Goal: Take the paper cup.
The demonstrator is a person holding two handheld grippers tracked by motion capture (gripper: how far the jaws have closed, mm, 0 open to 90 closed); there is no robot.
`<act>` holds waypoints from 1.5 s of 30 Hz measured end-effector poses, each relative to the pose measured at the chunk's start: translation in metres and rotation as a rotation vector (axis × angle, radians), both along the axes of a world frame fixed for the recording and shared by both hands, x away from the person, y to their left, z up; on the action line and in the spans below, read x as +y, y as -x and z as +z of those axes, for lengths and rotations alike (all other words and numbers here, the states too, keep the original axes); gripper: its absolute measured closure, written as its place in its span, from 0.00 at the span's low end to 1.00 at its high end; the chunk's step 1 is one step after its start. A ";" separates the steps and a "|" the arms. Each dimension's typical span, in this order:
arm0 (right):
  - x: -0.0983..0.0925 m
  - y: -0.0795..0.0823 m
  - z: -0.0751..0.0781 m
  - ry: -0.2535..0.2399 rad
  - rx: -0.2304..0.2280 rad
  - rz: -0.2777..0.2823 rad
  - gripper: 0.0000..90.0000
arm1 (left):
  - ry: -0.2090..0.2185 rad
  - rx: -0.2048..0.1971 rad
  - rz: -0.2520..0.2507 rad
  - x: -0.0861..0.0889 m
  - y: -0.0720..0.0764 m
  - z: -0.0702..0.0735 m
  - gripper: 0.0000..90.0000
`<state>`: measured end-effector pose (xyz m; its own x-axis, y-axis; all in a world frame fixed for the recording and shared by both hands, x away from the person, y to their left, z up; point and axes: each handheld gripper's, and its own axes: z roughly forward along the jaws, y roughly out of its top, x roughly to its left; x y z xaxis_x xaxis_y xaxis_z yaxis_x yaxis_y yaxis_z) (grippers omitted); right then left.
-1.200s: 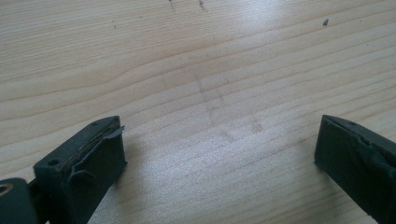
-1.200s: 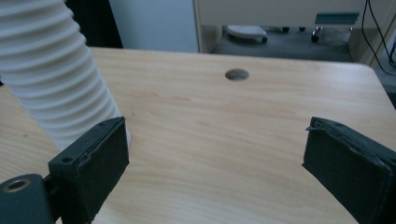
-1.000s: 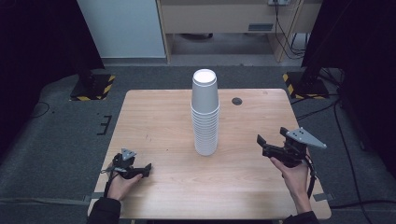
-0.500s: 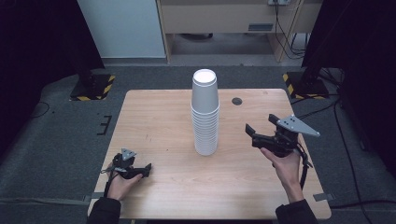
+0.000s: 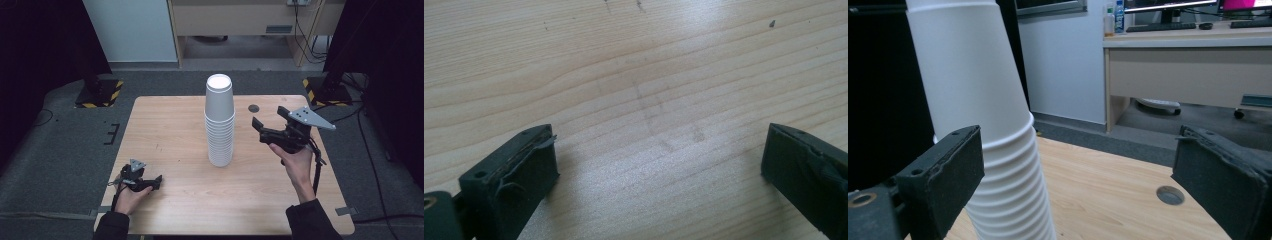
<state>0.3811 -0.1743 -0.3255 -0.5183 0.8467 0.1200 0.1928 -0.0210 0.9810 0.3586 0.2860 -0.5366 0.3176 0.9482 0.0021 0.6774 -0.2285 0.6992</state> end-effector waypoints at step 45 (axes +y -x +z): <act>0.108 -0.052 0.007 0.048 0.007 0.127 0.11 | 0.001 0.000 -0.003 0.000 0.000 0.000 0.01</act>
